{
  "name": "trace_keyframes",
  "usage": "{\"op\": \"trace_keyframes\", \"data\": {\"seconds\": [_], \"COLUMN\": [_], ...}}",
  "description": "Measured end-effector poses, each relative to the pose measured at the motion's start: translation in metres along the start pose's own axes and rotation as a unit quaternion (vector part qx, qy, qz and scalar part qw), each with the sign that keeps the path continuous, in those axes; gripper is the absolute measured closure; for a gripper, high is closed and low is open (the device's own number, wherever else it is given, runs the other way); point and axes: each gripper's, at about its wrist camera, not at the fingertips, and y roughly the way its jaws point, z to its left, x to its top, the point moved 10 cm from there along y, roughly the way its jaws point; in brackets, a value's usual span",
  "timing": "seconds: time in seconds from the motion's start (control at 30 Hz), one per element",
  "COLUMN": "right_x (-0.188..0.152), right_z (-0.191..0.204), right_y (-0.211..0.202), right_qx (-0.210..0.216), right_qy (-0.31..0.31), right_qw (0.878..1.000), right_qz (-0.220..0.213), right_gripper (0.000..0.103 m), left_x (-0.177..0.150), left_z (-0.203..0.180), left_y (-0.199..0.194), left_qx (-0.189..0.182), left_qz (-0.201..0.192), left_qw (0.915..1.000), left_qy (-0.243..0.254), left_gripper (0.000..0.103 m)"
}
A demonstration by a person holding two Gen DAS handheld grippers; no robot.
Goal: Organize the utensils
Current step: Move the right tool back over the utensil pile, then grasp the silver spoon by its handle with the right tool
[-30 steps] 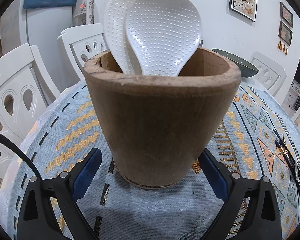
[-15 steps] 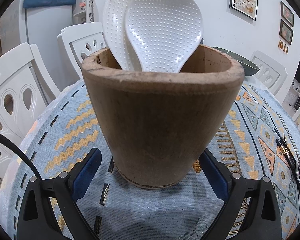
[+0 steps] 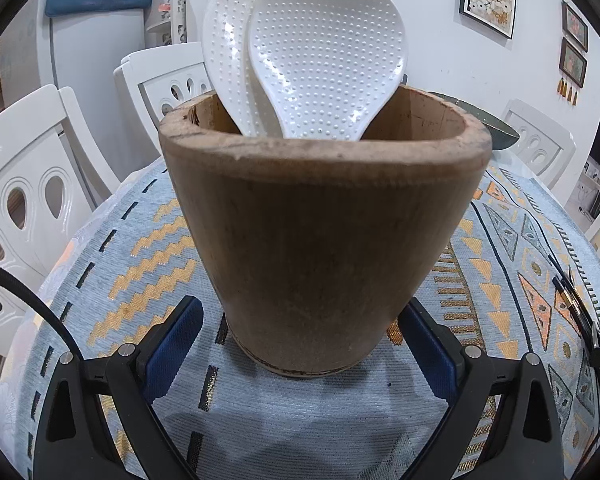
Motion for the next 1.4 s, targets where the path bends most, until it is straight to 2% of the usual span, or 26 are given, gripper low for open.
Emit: {"op": "trace_keyframes", "data": {"seconds": [0.23,0.3,0.37,0.47,0.6,0.7,0.87,0.97,1.1,1.2,1.4], "right_x": [0.000,-0.003,0.001,0.004,0.007,0.013,0.019,0.022,0.020,0.014,0.009], "right_z": [0.014,0.013,0.014,0.013,0.012,0.013,-0.003,-0.003,0.017,0.045,0.053], "right_y": [0.000,0.007,0.006,0.006,0.003,-0.003,-0.008,-0.010,-0.020,-0.016,0.003], "right_qx": [-0.022,-0.039,-0.036,-0.034,0.010,0.068,0.087,0.122,0.211,0.275,0.263], "right_qy": [-0.039,-0.040,-0.037,-0.031,0.002,0.029,0.060,0.077,0.091,0.103,0.146], "right_qw": [0.999,0.998,0.999,0.999,1.000,0.997,0.994,0.989,0.973,0.954,0.949], "right_qz": [-0.004,0.010,-0.003,-0.003,0.009,0.010,0.012,0.015,0.026,0.063,0.089], "right_gripper": [0.052,0.062,0.067,0.068,0.068,0.069,0.069,0.068,0.068,0.068,0.068], "left_x": [0.000,0.000,-0.001,-0.002,-0.002,-0.002,-0.002,-0.002,-0.002,-0.002,0.000], "left_z": [0.000,0.000,0.000,0.001,0.001,0.001,0.001,0.000,0.001,0.001,0.002], "left_y": [0.000,0.001,0.001,0.001,0.002,0.001,0.001,0.002,0.002,0.002,0.003], "left_qx": [0.000,0.000,0.000,0.000,-0.002,-0.003,-0.004,-0.003,-0.004,-0.004,-0.005], "left_qz": [0.000,0.002,0.003,0.003,0.005,0.006,0.006,0.006,0.007,0.007,0.008], "left_qw": [1.0000,1.0000,1.0000,1.0000,1.0000,1.0000,1.0000,1.0000,1.0000,1.0000,1.0000], "left_qy": [0.000,0.000,0.000,0.000,-0.001,-0.002,-0.002,-0.002,-0.003,-0.003,-0.003], "left_gripper": [0.004,0.004,0.004,0.004,0.004,0.004,0.004,0.004,0.004,0.004,0.004]}}
